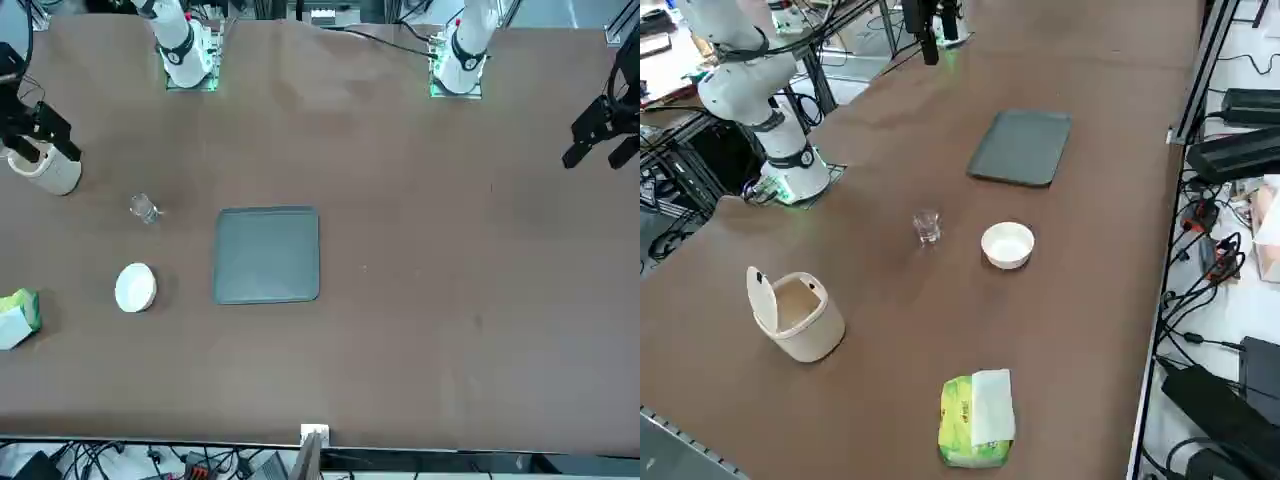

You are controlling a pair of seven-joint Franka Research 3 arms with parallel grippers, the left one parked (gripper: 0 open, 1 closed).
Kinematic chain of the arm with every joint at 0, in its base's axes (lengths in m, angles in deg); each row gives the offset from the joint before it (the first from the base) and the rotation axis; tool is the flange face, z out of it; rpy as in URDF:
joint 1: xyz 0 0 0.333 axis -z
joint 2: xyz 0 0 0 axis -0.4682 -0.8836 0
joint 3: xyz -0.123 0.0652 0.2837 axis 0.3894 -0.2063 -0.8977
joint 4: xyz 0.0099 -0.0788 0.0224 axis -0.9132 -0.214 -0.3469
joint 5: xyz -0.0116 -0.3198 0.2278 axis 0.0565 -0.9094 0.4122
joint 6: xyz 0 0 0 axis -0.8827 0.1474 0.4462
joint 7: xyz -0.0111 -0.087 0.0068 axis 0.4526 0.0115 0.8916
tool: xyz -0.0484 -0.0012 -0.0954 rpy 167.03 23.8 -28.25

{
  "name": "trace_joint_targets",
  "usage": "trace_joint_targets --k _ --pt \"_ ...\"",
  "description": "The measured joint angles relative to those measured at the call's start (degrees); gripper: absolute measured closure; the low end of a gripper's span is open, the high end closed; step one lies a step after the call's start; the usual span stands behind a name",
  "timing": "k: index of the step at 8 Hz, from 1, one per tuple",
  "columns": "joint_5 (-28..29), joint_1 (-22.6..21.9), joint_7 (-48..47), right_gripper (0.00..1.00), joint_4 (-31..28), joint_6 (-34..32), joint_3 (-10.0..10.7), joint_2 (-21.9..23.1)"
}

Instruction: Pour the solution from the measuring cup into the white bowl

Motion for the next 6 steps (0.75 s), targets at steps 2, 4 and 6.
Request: trace_joint_targets --k 2,4,6 --pt "0.00 -0.03 0.02 0.00 0.06 0.01 0.00 -0.11" --pt "0.00 -0.05 -0.38 0.00 0.32 0.01 0.00 -0.10" --pt "-1.58 -0.78 -6.69 0.00 0.29 -0.02 -0.08 -0.33"
